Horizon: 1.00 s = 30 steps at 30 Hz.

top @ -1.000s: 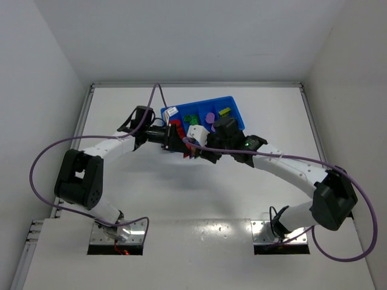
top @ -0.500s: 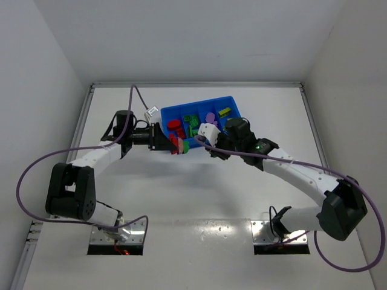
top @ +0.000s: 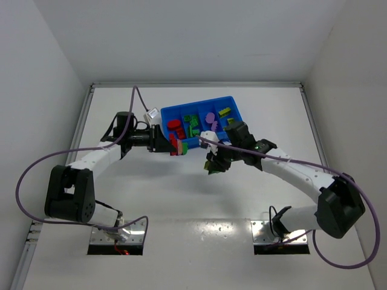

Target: Sort the legos into containers by color

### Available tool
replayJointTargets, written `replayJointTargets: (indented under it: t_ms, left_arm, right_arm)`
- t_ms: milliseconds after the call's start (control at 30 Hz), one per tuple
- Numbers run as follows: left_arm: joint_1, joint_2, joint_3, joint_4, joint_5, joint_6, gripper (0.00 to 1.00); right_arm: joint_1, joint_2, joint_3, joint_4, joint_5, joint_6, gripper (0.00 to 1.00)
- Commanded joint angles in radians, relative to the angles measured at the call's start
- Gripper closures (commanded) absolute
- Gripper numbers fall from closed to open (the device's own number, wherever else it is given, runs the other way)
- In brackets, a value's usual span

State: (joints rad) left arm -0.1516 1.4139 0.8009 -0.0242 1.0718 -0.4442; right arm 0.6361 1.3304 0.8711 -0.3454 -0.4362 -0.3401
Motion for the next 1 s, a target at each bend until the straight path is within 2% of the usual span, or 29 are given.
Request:
replayJointTargets:
  t_ms: [0, 133, 300, 367, 400, 433, 467, 600, 733, 800, 900, 967]
  left_arm:
    - [-0.006, -0.052, 0.009, 0.004, 0.002, 0.042, 0.98]
    - [-0.025, -0.061, 0.000, -0.005, 0.002, 0.052, 0.98]
    - [-0.025, -0.061, 0.009, -0.025, -0.007, 0.070, 0.98]
    - [-0.025, -0.061, 0.009, -0.025, -0.007, 0.081, 0.98]
    - [-0.025, -0.061, 0.009, -0.025, -0.007, 0.081, 0.98]
    - [-0.025, -0.061, 0.009, -0.025, -0.007, 0.081, 0.98]
    - [-0.025, -0.061, 0.009, -0.025, -0.016, 0.081, 0.98]
    - [-0.025, -0.061, 0.000, -0.025, 0.008, 0.101, 0.98]
    - [-0.025, -0.070, -0.035, -0.025, 0.039, 0.110, 0.98]
    - [-0.025, -0.081, -0.045, 0.003, 0.072, 0.110, 0.98]
    - [-0.025, -0.093, -0.057, 0.015, 0.106, 0.110, 0.98]
    - [-0.025, -0.118, -0.066, 0.024, 0.149, 0.119, 0.98]
  right_arm:
    - [-0.003, 0.035, -0.024, -0.041, -0.154, 0.024, 1.00]
    - [-0.003, 0.134, -0.005, -0.064, -0.194, 0.052, 1.00]
    - [0.007, 0.187, -0.001, 0.081, 0.005, 0.118, 1.00]
    - [0.007, 0.228, 0.023, 0.082, 0.046, 0.118, 0.99]
    - [0.007, 0.246, 0.037, 0.082, 0.057, 0.118, 0.93]
    - [0.007, 0.263, 0.049, 0.068, 0.068, 0.118, 0.83]
    - [0.007, 0.274, 0.058, 0.057, 0.068, 0.118, 0.67]
    - [0.007, 0.257, 0.049, 0.102, 0.039, 0.127, 0.41]
    - [-0.015, 0.247, 0.138, 0.051, -0.081, 0.136, 0.38]
    - [-0.029, 0.247, 0.169, 0.026, -0.207, 0.125, 0.38]
    - [-0.094, 0.234, 0.248, -0.026, -0.529, 0.136, 0.38]
    - [-0.116, 0.263, 0.281, -0.060, -0.657, 0.160, 0.40]
